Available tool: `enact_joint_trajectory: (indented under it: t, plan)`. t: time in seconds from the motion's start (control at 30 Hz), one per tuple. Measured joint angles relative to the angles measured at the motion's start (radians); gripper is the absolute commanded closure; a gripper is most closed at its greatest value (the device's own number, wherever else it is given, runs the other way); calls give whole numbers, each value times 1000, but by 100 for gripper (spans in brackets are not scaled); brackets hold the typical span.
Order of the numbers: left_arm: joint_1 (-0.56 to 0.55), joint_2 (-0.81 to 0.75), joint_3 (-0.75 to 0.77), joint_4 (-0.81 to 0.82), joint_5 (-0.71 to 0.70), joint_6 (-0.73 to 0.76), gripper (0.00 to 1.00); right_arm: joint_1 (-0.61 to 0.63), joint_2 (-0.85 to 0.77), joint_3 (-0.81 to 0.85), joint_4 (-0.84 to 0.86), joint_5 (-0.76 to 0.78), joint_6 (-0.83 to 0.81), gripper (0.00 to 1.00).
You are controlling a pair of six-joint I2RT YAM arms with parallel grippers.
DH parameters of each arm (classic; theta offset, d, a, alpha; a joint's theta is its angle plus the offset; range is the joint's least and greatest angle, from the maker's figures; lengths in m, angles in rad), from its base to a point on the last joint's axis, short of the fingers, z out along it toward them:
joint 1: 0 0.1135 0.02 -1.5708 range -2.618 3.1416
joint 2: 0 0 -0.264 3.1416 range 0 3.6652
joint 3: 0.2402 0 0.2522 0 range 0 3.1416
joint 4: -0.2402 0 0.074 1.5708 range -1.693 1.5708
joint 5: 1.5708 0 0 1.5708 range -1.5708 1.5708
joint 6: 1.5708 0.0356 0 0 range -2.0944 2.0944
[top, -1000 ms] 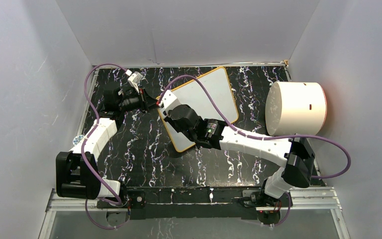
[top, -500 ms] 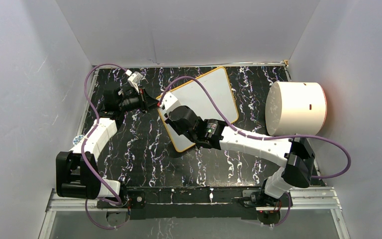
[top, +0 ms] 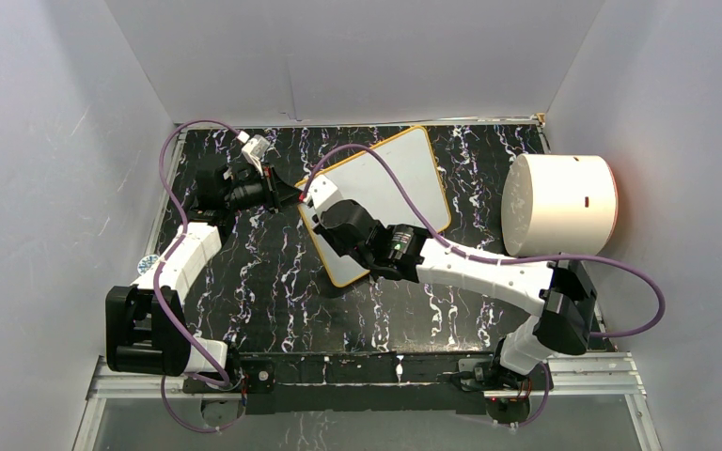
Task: Write a sentence on the whiteboard
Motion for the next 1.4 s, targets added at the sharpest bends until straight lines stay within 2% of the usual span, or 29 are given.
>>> enact_joint_trajectory:
  t: [0.37,0.67,1.4]
  plan:
    - [0,0,1,0,3,4,100,-1,-109,-73,114,12,-8,100]
    - [0,0,2,-4,3,5,100,-1,-89,-73,173,15,-27,100]
    - [0,0,2,-5,5,5,100,-14,-36,-73,198,15,-27,100]
